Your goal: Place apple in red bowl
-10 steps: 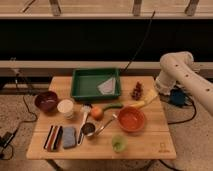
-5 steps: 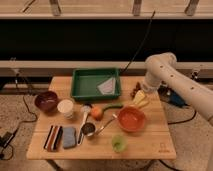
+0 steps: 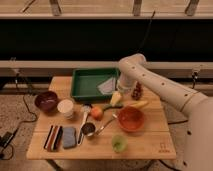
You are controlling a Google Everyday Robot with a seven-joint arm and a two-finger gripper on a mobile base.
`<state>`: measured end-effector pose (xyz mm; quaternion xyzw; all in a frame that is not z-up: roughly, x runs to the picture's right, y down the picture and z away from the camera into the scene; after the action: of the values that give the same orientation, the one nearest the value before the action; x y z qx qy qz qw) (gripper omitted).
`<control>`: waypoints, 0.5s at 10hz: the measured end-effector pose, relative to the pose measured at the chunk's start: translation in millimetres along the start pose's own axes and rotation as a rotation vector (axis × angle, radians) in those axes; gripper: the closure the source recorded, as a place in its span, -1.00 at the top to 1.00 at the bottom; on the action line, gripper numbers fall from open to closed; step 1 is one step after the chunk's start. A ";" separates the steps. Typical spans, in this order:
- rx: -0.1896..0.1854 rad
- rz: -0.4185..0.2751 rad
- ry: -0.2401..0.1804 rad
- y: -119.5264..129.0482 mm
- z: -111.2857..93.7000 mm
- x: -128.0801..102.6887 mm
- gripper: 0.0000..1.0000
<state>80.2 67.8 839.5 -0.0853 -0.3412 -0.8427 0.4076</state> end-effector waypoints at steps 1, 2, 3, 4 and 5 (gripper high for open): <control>0.016 -0.017 -0.002 -12.6 11.7 12.1 0.60; 0.026 -0.026 -0.007 -20.7 21.4 18.1 0.60; 0.039 -0.036 -0.017 -30.6 36.4 24.2 0.60; 0.051 -0.044 -0.023 -38.9 49.7 28.5 0.60; 0.056 -0.044 -0.028 -41.7 53.9 28.6 0.60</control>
<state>23.2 102.8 871.1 -0.0781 -0.3720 -0.8404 0.3863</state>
